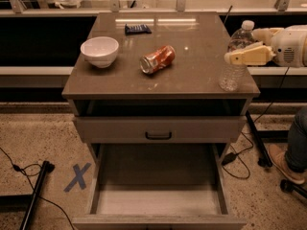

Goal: Place water bottle into middle drawer

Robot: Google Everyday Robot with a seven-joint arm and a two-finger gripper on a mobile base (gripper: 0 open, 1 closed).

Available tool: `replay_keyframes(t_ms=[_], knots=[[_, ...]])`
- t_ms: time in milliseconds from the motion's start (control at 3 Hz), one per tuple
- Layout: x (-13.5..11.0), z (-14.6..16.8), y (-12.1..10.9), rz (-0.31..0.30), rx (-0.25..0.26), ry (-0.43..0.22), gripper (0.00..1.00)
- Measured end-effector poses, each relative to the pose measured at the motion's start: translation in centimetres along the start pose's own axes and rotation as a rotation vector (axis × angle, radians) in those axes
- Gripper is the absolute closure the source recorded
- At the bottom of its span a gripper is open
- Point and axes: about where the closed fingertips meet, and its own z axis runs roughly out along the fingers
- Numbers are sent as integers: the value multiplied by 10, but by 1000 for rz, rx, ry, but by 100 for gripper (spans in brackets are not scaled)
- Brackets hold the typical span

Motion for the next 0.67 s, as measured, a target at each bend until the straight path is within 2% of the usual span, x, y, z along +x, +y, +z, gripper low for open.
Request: replay_keyframes(t_ms=[333, 667], knots=[[0, 15, 5, -1, -41, -13, 48], [-11, 18, 14, -24, -107, -77, 79]])
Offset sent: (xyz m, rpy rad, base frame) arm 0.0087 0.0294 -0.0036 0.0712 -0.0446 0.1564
